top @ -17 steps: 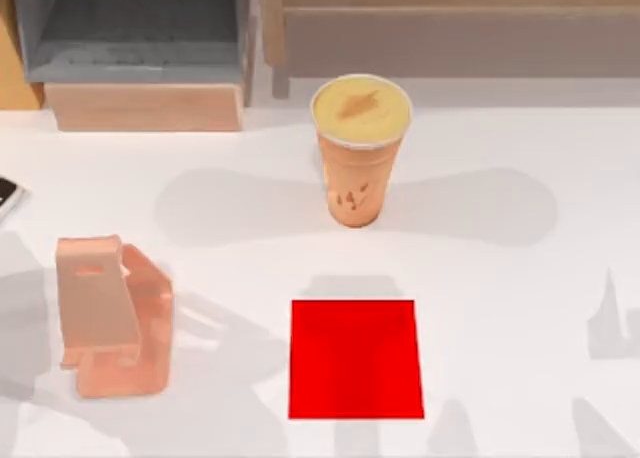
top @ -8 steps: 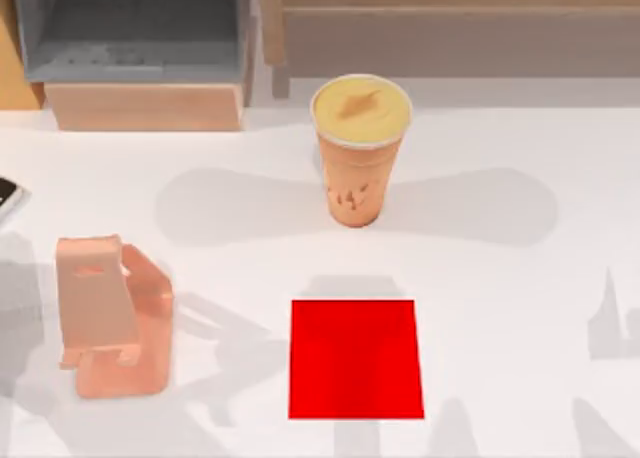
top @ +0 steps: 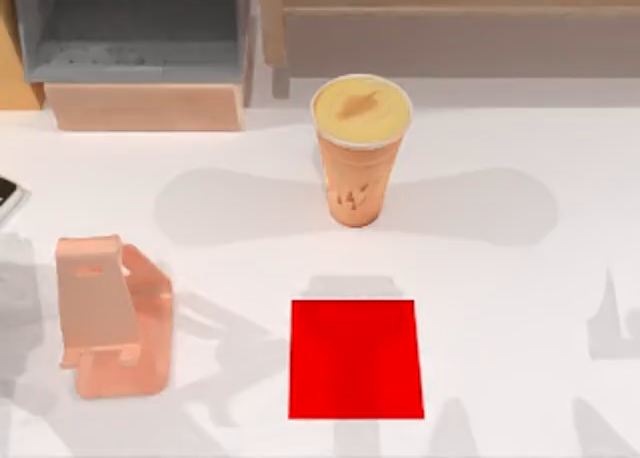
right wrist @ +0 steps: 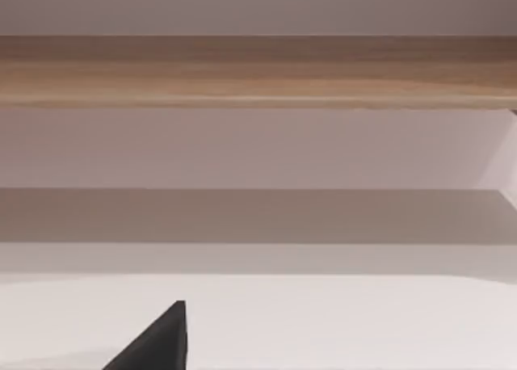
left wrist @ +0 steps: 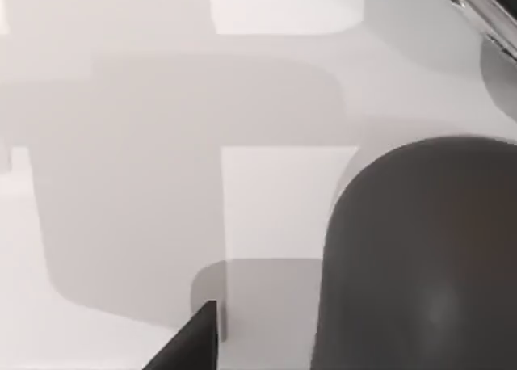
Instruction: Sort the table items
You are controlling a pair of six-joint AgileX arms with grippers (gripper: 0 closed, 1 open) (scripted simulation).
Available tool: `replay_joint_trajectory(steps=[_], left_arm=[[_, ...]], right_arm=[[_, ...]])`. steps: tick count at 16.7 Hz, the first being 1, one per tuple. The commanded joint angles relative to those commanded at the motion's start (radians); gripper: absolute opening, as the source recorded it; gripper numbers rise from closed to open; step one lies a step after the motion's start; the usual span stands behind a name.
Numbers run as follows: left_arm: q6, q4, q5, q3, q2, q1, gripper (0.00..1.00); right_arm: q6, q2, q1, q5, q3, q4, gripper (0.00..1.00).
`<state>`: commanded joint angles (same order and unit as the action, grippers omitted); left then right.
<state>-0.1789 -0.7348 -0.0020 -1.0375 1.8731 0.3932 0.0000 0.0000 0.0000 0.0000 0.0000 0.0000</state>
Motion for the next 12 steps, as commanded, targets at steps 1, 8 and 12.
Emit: replay_joint_trajectory(steps=[1, 8, 12], left_arm=[[0.0, 0.0, 0.0, 0.0, 0.0, 0.0, 0.55], [0.0, 0.0, 0.0, 0.0, 0.0, 0.0, 0.02], [0.0, 0.0, 0.0, 0.0, 0.0, 0.0, 0.0]], right_arm=[[0.0, 0.0, 0.0, 0.0, 0.0, 0.0, 1.0], [0.0, 0.0, 0.0, 0.0, 0.0, 0.0, 1.0], [0.0, 0.0, 0.0, 0.0, 0.0, 0.0, 1.0]])
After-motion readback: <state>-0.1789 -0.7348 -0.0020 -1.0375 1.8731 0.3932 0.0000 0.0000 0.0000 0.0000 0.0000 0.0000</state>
